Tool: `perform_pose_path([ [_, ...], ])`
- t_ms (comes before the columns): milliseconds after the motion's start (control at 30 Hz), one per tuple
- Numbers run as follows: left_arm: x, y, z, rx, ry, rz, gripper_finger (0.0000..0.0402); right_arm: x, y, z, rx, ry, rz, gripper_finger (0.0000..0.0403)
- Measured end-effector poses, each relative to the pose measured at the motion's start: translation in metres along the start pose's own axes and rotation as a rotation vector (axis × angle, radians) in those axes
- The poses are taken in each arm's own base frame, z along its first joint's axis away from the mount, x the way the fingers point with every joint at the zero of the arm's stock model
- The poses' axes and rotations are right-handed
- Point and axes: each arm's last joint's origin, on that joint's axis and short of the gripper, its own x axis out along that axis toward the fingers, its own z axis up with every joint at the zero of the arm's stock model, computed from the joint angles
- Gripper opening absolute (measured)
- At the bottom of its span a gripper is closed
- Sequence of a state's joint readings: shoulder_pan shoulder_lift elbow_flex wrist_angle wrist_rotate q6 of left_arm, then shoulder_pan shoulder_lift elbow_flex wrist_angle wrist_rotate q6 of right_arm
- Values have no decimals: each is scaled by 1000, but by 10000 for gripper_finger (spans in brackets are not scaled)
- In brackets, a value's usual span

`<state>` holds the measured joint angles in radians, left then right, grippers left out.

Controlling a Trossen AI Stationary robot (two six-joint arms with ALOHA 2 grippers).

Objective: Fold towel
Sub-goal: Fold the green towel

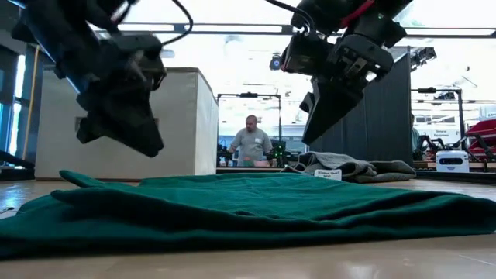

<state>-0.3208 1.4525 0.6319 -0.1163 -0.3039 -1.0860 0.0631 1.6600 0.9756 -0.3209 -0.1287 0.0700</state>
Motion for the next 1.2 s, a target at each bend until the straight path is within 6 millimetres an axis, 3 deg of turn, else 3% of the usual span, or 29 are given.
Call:
perform_pose_path([
  [300, 9, 17, 19, -67, 129, 6, 68, 0, 0, 0, 5, 4, -1, 1],
  [533, 7, 14, 31, -131, 164, -9, 134, 0, 0, -1, 47, 9, -1, 1],
  [700, 11, 21, 26, -126, 237, 103, 148, 0, 0, -1, 63, 11, -2, 1],
  [933, 20, 8, 27, -60, 235, 83, 149, 0, 0, -1, 88, 13, -2, 1],
  [1200, 36, 8, 22, -30, 252, 92, 149, 0, 0, -1, 90, 13, -1, 1],
])
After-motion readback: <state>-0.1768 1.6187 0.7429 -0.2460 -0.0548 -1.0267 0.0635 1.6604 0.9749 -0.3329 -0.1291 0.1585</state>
